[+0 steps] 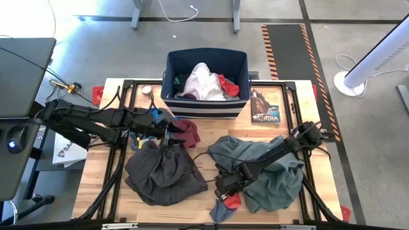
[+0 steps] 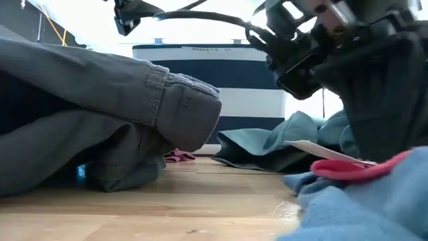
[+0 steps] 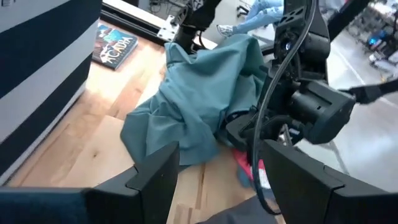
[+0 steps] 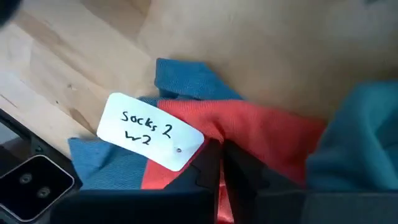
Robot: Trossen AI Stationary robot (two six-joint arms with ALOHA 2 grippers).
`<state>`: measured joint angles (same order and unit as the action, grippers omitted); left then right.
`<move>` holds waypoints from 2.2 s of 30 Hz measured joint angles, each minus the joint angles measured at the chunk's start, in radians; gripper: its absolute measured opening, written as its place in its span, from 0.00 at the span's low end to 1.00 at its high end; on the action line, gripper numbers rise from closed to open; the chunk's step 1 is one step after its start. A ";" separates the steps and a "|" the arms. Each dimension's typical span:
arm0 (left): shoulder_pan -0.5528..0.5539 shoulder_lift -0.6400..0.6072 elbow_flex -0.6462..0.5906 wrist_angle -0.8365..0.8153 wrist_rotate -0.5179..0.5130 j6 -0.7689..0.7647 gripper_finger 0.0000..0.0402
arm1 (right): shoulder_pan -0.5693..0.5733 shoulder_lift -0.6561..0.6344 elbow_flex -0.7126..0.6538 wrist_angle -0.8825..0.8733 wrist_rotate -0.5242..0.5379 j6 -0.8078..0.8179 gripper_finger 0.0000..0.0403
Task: Sort clothes
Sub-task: Put the orange sock into the blue laundry bin
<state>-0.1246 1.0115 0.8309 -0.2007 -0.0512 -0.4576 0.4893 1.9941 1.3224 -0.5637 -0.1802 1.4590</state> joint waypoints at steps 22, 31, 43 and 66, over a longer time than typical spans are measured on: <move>-0.001 0.000 0.000 0.104 -0.076 -0.179 0.57 | -0.031 -0.388 0.000 -0.378 0.441 -0.549 0.00; -0.001 0.002 0.000 0.278 -0.077 -0.174 0.57 | -0.081 -0.602 0.000 -0.321 0.561 -0.712 0.00; -0.001 0.212 0.001 0.624 -0.027 -0.167 0.57 | -0.159 -0.712 0.000 -0.006 0.546 -0.825 0.00; 0.000 0.412 0.089 0.773 -0.035 0.017 0.57 | -0.177 -0.697 0.000 0.134 0.605 -0.882 0.00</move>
<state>-0.1249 1.4239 0.9199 0.5723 -0.0864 -0.4404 0.3126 1.2972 1.3228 -0.4293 0.4245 0.5769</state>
